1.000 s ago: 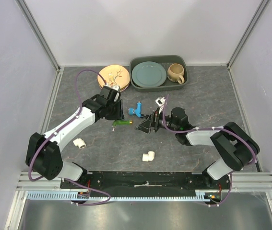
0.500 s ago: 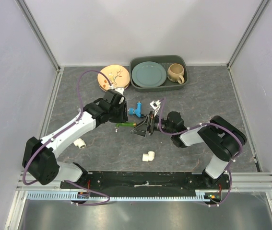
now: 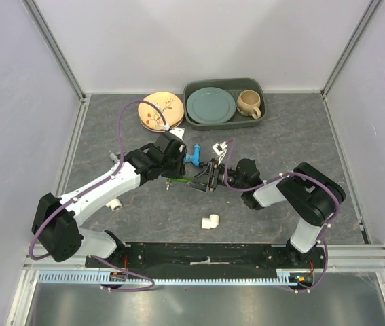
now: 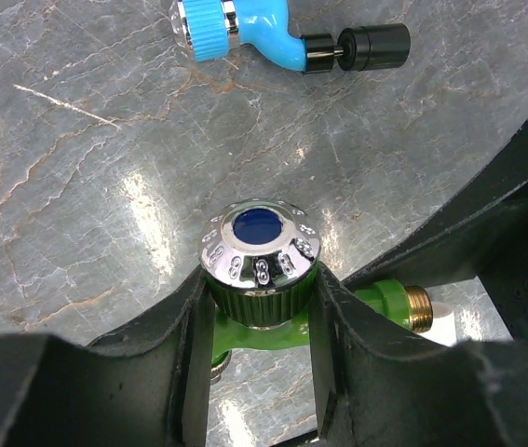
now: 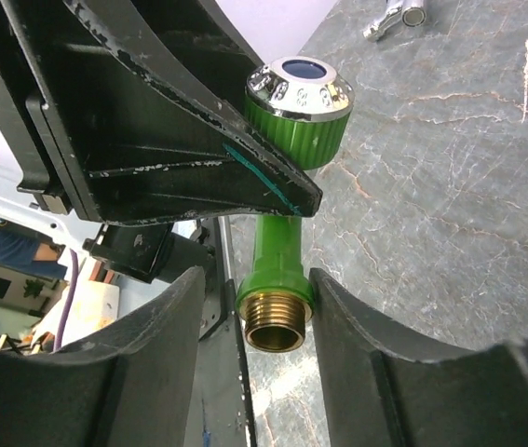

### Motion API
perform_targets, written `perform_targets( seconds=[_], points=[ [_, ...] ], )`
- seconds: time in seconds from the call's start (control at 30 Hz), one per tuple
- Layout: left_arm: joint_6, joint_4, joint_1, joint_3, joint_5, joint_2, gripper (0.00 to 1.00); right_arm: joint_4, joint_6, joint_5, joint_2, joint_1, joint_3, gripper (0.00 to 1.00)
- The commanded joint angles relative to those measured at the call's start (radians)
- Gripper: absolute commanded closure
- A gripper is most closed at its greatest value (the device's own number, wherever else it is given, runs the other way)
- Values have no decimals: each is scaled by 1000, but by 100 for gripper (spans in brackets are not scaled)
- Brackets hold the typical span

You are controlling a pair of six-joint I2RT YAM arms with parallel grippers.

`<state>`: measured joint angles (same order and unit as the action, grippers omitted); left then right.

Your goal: Install the water faucets

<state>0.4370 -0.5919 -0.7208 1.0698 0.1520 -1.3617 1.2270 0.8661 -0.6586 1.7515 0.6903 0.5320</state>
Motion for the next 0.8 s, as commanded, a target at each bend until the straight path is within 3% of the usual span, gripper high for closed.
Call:
perform_targets(
  seconds=[0.0, 0.1, 0.2, 0.33, 0.53, 0.57, 0.67, 0.73, 0.77],
  points=[
    [2, 35, -9, 7, 60, 24, 92, 80, 8, -18, 13, 5, 25, 46],
    [-1, 35, -11, 7, 67, 27, 92, 85, 11, -26, 14, 8, 28, 53],
    [-3, 35, -11, 7, 73, 35, 91, 94, 17, -35, 14, 9, 28, 70],
    [-14, 40, -11, 7, 75, 56, 84, 94, 14, -38, -1, 9, 22, 100],
    [-30, 95, 15, -16, 3, 125, 56, 89, 16, -49, -33, -5, 13, 100],
    [-29, 105, 27, -22, -18, 144, 46, 89, 22, -50, -40, -9, 8, 100],
    [-30, 206, 115, -73, -182, 240, 35, 91, 25, -64, -92, -53, -9, 100],
    [-21, 311, 212, -123, -366, 298, 30, 88, 27, -75, -116, -74, -26, 100],
    [-14, 346, 245, -142, -418, 350, 19, 88, 31, -82, -127, -99, -30, 100]
  ],
)
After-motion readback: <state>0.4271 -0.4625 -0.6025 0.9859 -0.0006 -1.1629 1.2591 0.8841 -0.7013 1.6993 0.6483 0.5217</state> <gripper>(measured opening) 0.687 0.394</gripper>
